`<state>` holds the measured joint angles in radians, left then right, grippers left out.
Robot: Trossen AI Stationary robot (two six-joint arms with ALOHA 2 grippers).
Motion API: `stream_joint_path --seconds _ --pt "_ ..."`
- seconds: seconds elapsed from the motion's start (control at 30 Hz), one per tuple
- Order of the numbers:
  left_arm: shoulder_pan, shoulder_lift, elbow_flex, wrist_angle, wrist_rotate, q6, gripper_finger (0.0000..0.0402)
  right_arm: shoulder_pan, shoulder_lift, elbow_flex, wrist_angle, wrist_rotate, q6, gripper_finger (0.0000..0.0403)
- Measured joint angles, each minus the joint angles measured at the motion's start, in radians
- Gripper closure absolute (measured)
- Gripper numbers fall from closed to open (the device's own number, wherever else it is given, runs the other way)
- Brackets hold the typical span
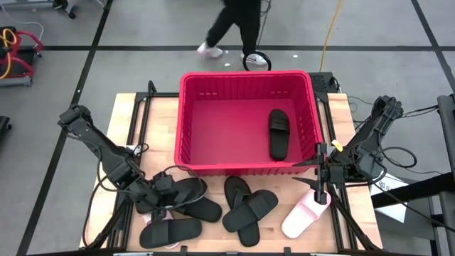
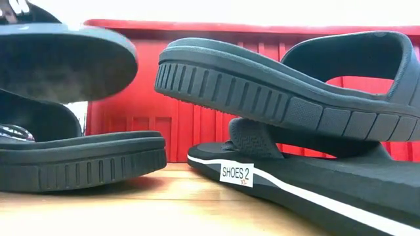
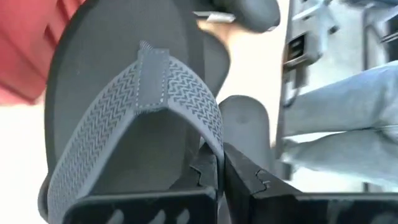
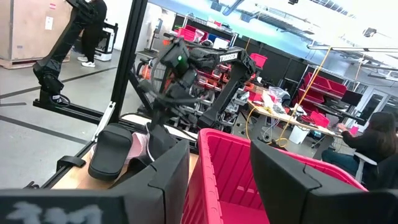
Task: Pick and place slides into bin
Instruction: Put the black slipper into the red bin
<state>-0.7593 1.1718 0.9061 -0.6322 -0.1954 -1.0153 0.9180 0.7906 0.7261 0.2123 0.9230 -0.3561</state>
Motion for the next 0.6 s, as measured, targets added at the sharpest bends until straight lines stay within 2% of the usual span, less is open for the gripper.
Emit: stream_joint_path --seconds 0.4,0.6 --pt "0.001 -0.036 0.188 0.000 0.075 0.036 0.0401 0.000 0.000 0.000 0.000 0.000 -0.004 0.0243" --pt "0.033 -0.036 0.329 0.000 0.000 0.106 0.0401 0.000 0.000 0.000 0.000 0.000 -0.004 0.0243"
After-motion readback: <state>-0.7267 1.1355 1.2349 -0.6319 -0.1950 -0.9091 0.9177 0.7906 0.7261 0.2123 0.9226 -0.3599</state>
